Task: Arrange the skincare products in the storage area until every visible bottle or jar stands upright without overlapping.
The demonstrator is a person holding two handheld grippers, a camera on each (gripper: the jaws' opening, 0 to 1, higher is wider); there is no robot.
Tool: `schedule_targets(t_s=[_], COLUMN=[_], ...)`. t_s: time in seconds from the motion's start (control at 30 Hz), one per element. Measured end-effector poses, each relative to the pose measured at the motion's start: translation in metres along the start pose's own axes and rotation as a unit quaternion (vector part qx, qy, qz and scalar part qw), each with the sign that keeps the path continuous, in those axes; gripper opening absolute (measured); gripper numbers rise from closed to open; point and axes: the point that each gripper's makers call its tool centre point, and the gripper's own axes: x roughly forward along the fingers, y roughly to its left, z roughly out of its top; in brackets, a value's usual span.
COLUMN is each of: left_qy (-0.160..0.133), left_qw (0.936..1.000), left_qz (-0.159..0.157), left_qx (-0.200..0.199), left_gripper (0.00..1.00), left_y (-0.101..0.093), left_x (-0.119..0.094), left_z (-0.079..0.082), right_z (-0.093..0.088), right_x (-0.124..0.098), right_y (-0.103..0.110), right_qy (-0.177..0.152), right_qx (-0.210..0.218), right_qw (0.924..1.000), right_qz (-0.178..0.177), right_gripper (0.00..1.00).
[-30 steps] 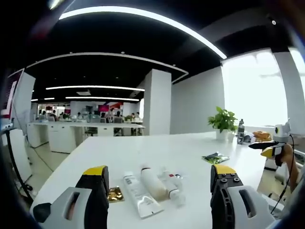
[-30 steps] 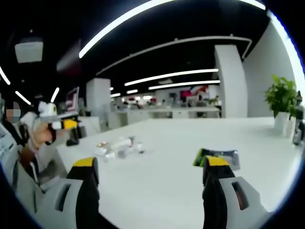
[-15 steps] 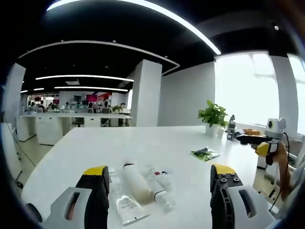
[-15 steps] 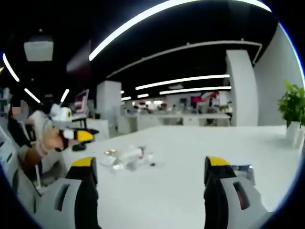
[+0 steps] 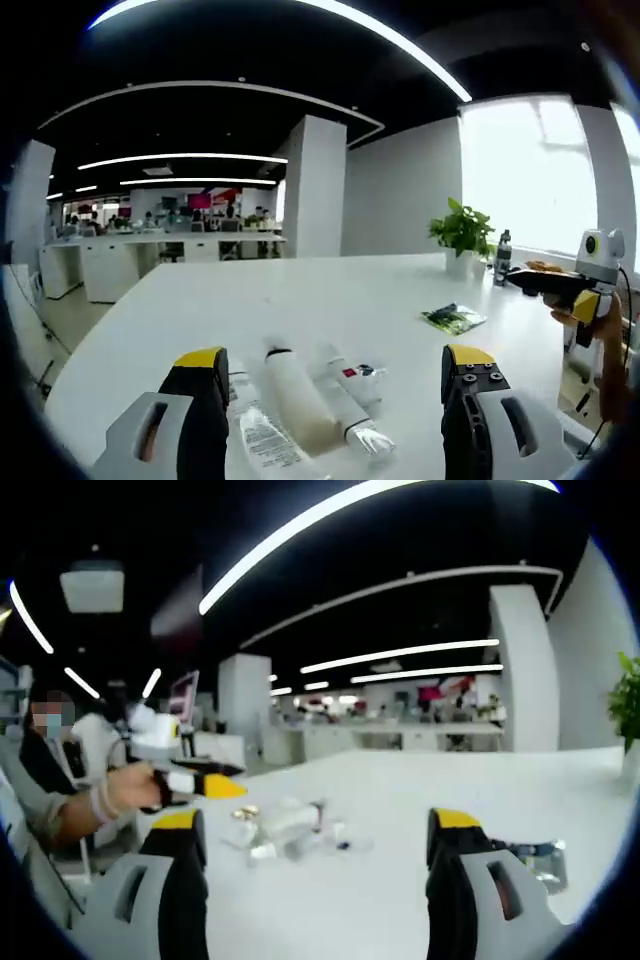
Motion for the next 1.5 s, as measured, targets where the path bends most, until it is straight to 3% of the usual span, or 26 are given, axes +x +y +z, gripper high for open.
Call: schedule_targets(t_s=[0.37,0.6,0.97,1.5], left_qy=[0.045,0.053,0.087,0.123], left_qw=[0.9988,0.9984,0.9954,0.9918], left_qz=[-0.005,-0.002,0.019,0.024], left_qx=[0.02,0.022,0.034,0.025], left_gripper=[0.9,0.9,0.9,0.91], left_y=[0.0,0.003,0.022,0.026], left_x=[0.033,0.042,0.063,0.084], left_z=[-0.009,-0.011,-0.022,-0.03], right_z=[-0.014,-0.023,-0.04,-0.05], right_x=[0.022,0.034,0.055,0.06], right_y=[0.001,0.001,-0.005,-0.006], right_qy=[0.013,0.019,0.025,0.033], right_qx=[-0.002,-0.003,0.001,0.01], right_qw=[0.9998,0.9996,0.9991,0.9987], right_qz=[0.015,0.022,0.033,0.037], right_gripper=[0.89,0.89,0.82,0.81])
